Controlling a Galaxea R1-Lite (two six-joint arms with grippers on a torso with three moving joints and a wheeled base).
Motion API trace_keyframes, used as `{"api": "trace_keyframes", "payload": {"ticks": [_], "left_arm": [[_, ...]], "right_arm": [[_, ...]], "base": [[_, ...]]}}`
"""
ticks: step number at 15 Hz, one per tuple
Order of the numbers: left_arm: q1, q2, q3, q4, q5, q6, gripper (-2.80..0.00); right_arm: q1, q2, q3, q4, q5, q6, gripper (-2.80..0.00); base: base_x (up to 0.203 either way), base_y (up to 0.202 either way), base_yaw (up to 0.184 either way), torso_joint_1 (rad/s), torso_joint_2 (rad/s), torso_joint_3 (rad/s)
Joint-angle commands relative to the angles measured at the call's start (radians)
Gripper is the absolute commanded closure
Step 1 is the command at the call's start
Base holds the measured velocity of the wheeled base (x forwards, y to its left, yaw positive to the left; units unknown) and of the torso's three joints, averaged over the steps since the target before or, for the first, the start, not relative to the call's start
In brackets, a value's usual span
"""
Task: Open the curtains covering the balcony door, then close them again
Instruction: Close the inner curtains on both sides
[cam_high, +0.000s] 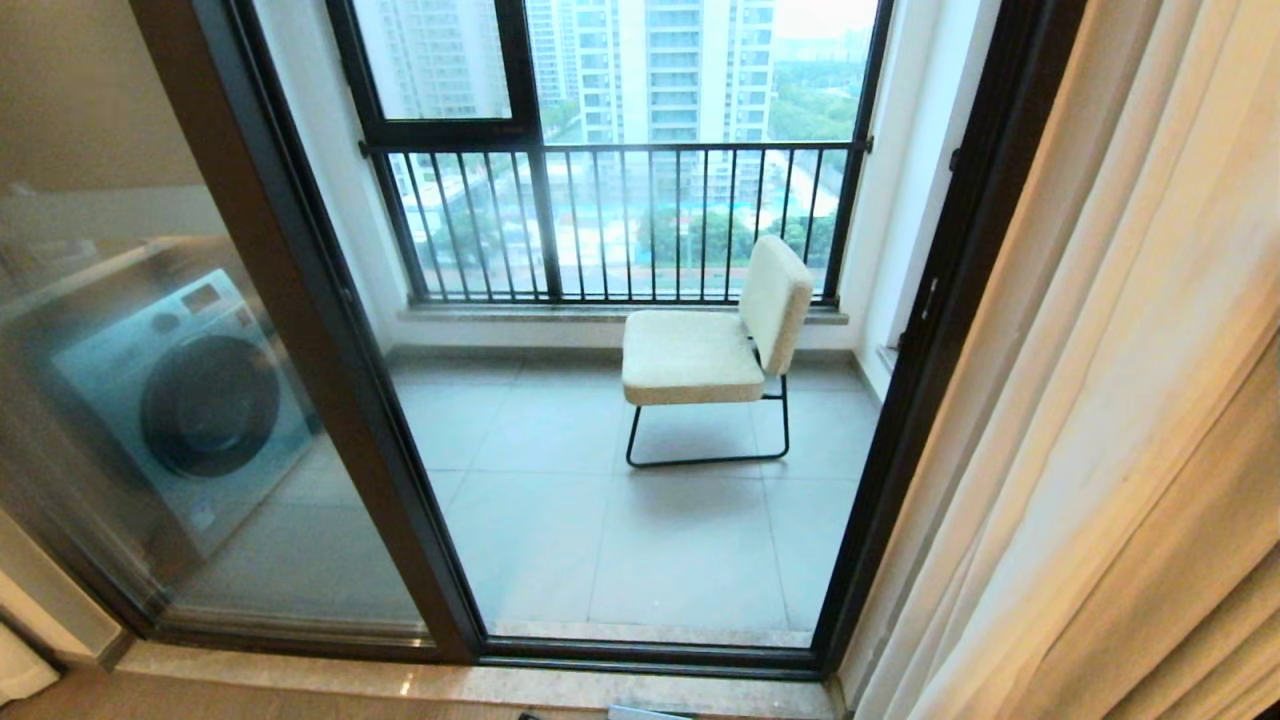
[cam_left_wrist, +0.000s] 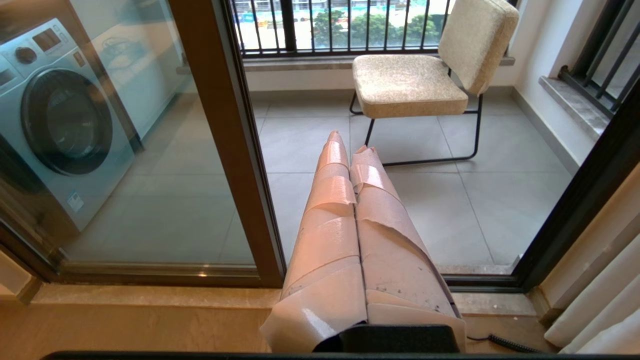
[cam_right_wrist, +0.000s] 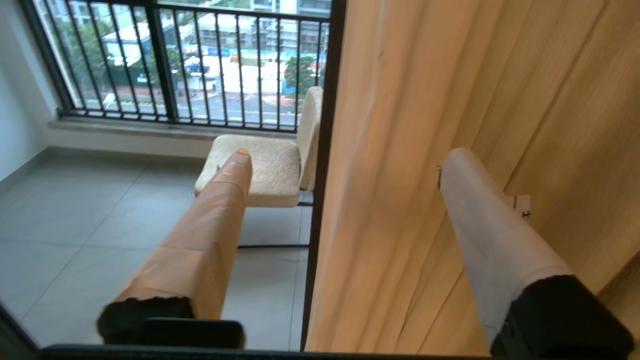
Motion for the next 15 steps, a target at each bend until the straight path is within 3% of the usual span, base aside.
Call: {"api": "trace_keyframes", "payload": {"ticks": [1,15], "left_arm": [[0.0,0.0,0.0,0.0,0.0,0.0,0.0],[0.0,0.0,0.0,0.0,0.0,0.0,0.0]], "right_arm": [[-0.011,0.115,-0.034,-0.042,0.0,0.001,-2.8],[-0.022,0.575,-0.357,-0.261,-0.012,0.0,-2.8]], "base": [[0.0,0.0,0.0,0.0,0.0,0.0],[0.0,0.0,0.0,0.0,0.0,0.0]]}}
